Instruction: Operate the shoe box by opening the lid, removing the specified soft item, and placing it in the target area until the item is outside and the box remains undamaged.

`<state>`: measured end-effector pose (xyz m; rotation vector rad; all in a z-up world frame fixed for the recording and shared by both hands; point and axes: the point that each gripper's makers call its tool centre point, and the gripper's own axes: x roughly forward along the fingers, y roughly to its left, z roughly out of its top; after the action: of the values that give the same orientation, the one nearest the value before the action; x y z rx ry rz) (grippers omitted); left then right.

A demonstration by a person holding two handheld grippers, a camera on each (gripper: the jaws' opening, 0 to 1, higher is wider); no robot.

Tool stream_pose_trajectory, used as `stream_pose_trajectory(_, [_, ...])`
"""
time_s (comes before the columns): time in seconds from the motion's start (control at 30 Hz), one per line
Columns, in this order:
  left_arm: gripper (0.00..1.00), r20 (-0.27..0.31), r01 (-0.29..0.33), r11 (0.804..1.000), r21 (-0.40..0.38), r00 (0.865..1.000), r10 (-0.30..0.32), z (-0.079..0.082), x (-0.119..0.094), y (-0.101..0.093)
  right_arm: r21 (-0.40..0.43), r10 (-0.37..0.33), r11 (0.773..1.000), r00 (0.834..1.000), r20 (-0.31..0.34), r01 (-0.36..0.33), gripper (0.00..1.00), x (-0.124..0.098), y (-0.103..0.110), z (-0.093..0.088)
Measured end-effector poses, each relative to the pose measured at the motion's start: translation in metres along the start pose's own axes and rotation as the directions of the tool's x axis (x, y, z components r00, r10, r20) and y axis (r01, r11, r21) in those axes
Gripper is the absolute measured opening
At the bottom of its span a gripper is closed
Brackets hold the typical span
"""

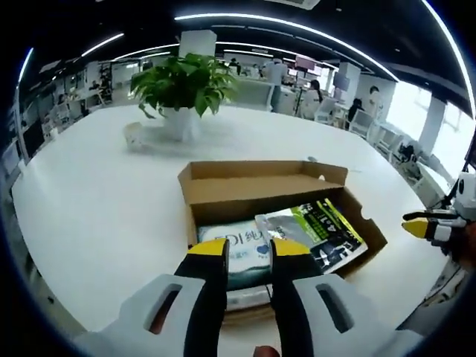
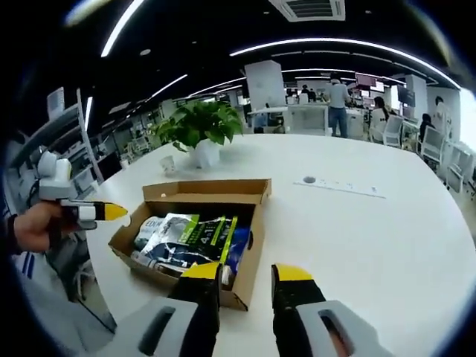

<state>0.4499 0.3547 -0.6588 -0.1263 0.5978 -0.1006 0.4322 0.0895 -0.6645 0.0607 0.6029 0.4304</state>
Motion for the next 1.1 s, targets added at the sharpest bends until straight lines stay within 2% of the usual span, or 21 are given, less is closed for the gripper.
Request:
stream_pose_trajectory(0.3, [0.24,0.002,0.015,0.999,-0.035,1.000,-0.015,-0.010,0.002,-0.016,0.035,0.015,0.999,1.000,-0.014,-0.015,0.27,-0.009,0.013,-0.016])
stream_pose_trajectory(0.6, [0.28,0.000,0.040,0.999,-0.029,0.999,-0.040,-0.021,0.000,-0.028,0.032,0.012,0.999,1.000,0.022,-0.013,0.30,-0.018,0.015,-0.003])
stream_pose_trajectory(0.9, [0.29,-0.011,0.039,0.999,-0.004,0.999,-0.039,-0.026,-0.001,-0.028,0.066,0.023,0.998,1.000,0.007,-0.024,0.33,-0.015,0.023,-0.011])
stream_pose_trajectory(1.1, [0.30,-0.004,0.045,0.999,-0.005,0.999,-0.045,-0.024,0.000,-0.028,0.069,0.038,0.997,0.999,0.007,-0.038,0.34,-0.014,0.031,-0.008])
